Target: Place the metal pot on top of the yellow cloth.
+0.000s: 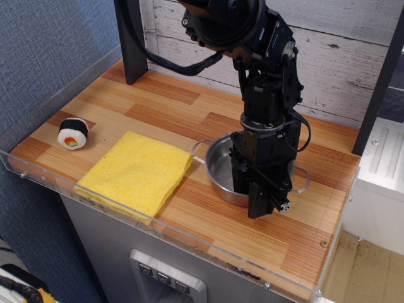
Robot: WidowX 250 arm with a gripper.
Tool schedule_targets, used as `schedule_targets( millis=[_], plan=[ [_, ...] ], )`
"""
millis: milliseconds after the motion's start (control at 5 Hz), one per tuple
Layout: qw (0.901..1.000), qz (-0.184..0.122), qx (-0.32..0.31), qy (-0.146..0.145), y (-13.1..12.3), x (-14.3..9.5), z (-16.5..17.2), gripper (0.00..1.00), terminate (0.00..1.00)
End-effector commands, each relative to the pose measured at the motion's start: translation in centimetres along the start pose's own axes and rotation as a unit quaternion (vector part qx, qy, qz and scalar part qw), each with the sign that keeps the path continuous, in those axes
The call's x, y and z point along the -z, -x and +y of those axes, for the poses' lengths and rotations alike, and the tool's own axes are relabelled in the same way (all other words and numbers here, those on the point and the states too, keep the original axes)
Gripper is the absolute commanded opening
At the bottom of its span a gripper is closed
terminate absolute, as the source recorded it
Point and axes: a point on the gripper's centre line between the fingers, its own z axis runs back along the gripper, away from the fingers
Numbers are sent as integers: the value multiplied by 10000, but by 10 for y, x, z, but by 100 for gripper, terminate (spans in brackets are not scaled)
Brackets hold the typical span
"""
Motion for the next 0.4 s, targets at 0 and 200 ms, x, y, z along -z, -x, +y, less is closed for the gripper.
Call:
schedule_targets(
  millis=[0, 200],
  plan=[
    [9996, -242, -85, -132, 0, -16, 0, 0, 0],
    [9983, -438, -297, -245, -4, -31, 2, 0, 0]
  ],
)
